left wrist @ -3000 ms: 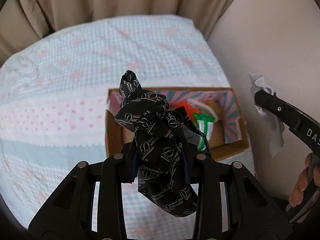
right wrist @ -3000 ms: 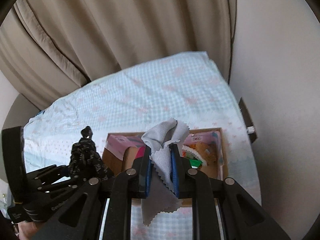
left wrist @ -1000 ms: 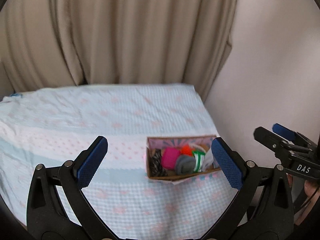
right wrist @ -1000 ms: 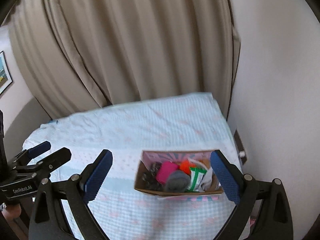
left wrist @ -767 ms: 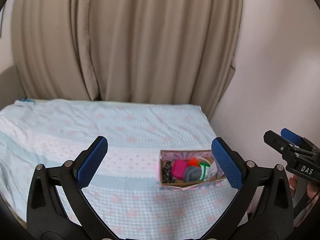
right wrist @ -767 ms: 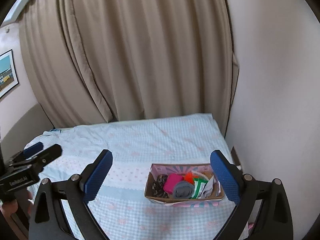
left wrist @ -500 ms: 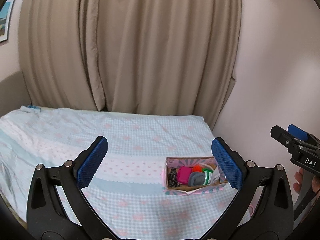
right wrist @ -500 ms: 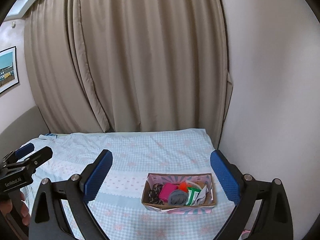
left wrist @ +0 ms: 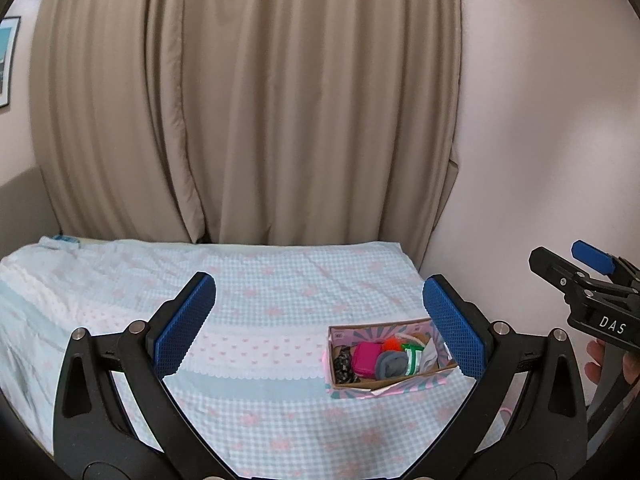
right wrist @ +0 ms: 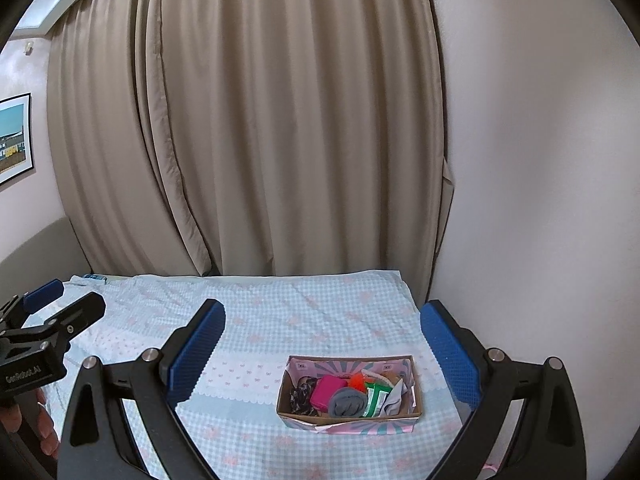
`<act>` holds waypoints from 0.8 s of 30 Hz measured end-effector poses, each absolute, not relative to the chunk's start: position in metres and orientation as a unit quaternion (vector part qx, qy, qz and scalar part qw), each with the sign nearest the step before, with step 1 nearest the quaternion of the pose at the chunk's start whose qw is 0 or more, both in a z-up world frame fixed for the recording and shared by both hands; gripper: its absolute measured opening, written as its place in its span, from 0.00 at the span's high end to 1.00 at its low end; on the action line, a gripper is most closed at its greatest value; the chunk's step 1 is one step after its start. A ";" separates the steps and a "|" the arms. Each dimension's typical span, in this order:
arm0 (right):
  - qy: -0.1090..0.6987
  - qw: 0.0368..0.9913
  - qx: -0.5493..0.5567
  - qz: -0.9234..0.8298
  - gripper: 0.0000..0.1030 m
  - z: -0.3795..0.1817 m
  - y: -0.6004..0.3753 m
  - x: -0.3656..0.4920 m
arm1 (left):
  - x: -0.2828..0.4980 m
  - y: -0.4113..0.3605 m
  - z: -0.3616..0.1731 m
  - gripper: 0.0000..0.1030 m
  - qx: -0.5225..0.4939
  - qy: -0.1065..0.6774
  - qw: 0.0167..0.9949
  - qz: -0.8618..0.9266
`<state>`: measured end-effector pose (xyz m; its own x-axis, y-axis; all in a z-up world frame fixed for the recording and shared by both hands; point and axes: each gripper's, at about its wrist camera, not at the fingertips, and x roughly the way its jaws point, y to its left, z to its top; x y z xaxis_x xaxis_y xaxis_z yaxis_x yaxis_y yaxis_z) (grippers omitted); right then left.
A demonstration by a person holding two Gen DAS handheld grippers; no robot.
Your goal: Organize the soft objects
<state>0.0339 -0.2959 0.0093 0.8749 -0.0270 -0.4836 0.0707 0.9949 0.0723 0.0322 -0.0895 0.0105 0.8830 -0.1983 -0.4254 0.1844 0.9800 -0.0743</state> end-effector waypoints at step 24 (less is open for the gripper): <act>0.248 0.968 0.038 -0.030 0.05 0.005 -0.299 0.035 | 0.028 -0.093 0.014 0.00 -0.011 0.218 0.971 -0.099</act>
